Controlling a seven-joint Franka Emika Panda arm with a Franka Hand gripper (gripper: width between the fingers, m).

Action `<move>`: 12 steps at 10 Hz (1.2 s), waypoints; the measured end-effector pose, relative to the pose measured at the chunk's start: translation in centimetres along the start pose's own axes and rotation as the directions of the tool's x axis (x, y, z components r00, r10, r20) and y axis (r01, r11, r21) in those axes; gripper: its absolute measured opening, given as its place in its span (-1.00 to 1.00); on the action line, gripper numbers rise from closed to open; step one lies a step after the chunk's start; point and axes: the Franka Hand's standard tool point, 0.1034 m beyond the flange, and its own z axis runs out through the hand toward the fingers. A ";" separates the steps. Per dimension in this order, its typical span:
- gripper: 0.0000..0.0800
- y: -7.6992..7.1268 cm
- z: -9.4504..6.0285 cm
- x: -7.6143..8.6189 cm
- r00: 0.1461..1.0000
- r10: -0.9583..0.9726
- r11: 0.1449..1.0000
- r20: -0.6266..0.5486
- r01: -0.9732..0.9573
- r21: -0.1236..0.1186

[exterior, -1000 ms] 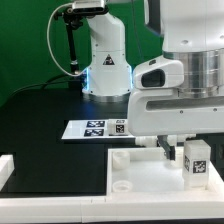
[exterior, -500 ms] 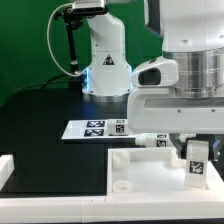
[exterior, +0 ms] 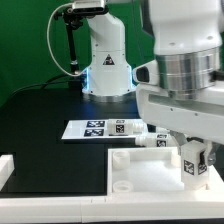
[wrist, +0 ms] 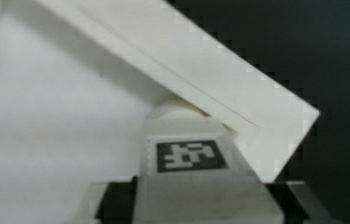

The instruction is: Assemble one leg

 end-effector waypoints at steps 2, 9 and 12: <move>-0.28 -0.2 0.1 -0.4 0.966 0.257 0.966 0.004 -0.257 0.013; 0.60 -0.2 -0.1 0.0 0.972 -0.236 0.972 -0.020 0.236 -0.003; 0.62 -0.2 -0.1 0.2 0.872 -0.489 0.872 -0.028 0.489 -0.024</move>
Offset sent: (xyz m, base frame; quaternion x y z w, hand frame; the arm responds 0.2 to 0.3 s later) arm 0.0006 -0.0024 0.0092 0.0308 0.0007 0.0917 0.9953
